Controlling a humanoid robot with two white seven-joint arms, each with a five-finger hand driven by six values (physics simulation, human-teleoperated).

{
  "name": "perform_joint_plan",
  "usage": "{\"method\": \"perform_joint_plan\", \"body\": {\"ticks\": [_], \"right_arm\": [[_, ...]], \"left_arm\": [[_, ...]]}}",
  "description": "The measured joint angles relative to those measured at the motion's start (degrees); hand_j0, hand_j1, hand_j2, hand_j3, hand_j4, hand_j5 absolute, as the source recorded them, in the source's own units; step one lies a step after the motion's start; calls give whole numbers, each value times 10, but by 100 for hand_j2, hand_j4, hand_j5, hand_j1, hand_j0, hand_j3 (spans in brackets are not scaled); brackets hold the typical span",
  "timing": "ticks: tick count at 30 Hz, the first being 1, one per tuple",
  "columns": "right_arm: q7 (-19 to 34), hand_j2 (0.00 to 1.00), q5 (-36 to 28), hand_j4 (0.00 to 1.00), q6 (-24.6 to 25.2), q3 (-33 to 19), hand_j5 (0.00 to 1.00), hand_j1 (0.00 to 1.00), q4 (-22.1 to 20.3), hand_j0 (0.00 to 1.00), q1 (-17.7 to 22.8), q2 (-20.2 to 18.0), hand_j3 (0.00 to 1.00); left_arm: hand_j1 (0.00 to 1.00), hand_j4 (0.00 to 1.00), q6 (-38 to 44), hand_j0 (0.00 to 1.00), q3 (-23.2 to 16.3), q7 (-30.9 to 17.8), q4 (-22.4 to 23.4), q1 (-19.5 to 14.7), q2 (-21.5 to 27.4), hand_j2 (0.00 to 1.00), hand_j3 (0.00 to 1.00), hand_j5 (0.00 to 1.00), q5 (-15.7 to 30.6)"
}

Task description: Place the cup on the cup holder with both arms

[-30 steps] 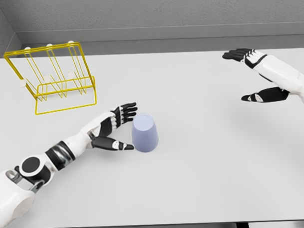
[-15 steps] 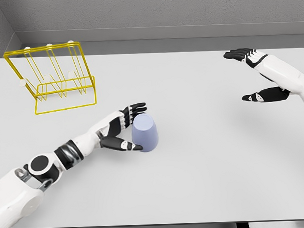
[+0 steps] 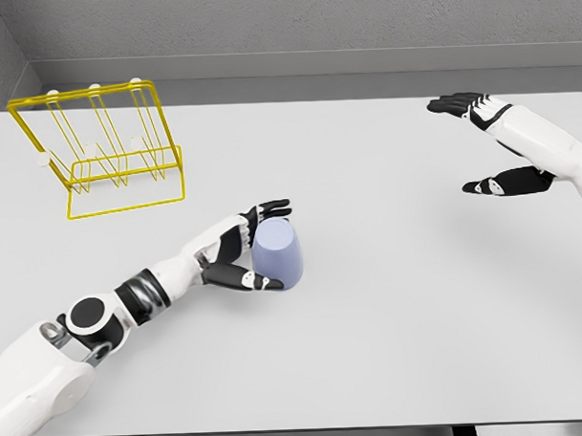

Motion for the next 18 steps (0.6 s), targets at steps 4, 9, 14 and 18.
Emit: {"method": "perform_joint_plan", "body": {"ticks": [4,9,14,18], "right_arm": [[0,100,0,100,0,0,100,100,0,100,0,0,100],[0,100,0,100,0,0,100,100,0,100,0,0,100],[0,100,0,100,0,0,100,100,-1,100,0,1,100],[0,100,0,100,0,0,100,100,-1,100,0,1,100]], "left_arm": [[74,74,0,74,0,0,0,0,-3,74,74,74,-1],[64,64,-1,64,1,0,0,1,-4,64,64,64,-1],[62,62,-2,62,1,0,2,0,-4,62,62,62,-1],[63,63,-2,63,2,0,3,0,-4,63,63,63,2]]}}
